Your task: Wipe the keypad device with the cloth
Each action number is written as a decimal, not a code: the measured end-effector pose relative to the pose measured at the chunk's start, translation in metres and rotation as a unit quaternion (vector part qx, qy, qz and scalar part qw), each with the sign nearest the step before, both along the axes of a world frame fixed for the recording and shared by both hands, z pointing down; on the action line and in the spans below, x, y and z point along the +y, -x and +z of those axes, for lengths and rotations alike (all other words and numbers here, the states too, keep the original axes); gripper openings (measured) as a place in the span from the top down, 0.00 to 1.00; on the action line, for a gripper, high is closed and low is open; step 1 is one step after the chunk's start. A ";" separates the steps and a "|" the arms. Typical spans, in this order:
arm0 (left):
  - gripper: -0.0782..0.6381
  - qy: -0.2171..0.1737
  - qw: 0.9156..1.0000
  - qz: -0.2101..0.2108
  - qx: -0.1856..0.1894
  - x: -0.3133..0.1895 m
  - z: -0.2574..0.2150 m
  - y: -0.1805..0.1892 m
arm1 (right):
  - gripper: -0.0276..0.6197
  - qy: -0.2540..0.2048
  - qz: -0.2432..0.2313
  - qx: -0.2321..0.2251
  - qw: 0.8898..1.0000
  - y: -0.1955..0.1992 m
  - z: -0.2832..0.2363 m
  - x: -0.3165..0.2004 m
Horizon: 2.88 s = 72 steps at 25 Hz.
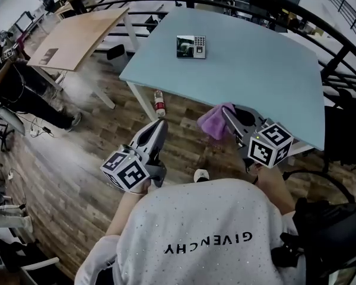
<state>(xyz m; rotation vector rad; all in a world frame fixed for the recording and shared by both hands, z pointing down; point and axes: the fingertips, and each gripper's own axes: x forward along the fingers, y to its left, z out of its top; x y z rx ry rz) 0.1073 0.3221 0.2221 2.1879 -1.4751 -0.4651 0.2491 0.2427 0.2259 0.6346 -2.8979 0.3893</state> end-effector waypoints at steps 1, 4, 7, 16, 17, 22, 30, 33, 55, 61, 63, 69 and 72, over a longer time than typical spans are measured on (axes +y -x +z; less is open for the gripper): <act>0.89 0.001 1.000 -0.004 -0.007 -0.010 -0.001 0.004 | 0.94 0.002 -0.001 -0.003 1.000 0.002 -0.001 -0.011; 0.89 -0.004 1.000 -0.013 -0.020 -0.039 -0.003 0.012 | 0.94 -0.001 0.004 -0.005 1.000 0.006 -0.001 -0.040; 0.89 -0.007 1.000 -0.014 -0.017 -0.061 0.000 0.016 | 0.94 0.009 0.005 -0.008 1.000 0.010 0.004 -0.066; 0.89 0.004 0.999 -0.031 -0.022 -0.104 0.007 0.031 | 0.94 0.036 0.002 -0.009 0.999 0.025 0.018 -0.115; 0.89 0.003 0.999 -0.029 -0.020 -0.106 0.006 0.032 | 0.94 0.037 0.004 -0.015 0.999 0.026 0.016 -0.120; 0.89 0.007 0.999 -0.040 0.000 -0.112 0.007 0.046 | 0.94 0.018 -0.022 -0.072 0.997 0.044 0.001 -0.129; 0.89 0.024 0.997 -0.017 -0.068 -0.144 0.027 0.051 | 0.94 0.017 -0.056 -0.097 0.994 0.082 0.013 -0.145; 0.89 0.028 0.998 -0.016 -0.046 -0.168 0.033 0.068 | 0.94 0.050 -0.068 -0.088 0.993 0.097 0.022 -0.159; 0.89 0.069 0.988 0.129 -0.046 -0.396 0.080 0.152 | 0.94 0.055 0.010 -0.012 0.998 0.219 0.073 -0.337; 0.89 0.070 0.982 0.159 -0.072 -0.447 0.113 0.161 | 0.94 0.012 0.037 0.051 0.998 0.247 0.107 -0.388; 0.89 0.086 0.979 0.174 -0.070 -0.453 0.122 0.159 | 0.94 0.027 0.041 0.054 0.997 0.252 0.111 -0.394; 0.89 0.118 0.971 0.206 -0.030 -0.475 0.147 0.152 | 0.94 0.087 0.059 0.035 0.994 0.266 0.137 -0.410; 0.89 0.121 0.968 0.219 -0.029 -0.483 0.154 0.154 | 0.94 0.095 0.076 0.053 0.991 0.276 0.151 -0.417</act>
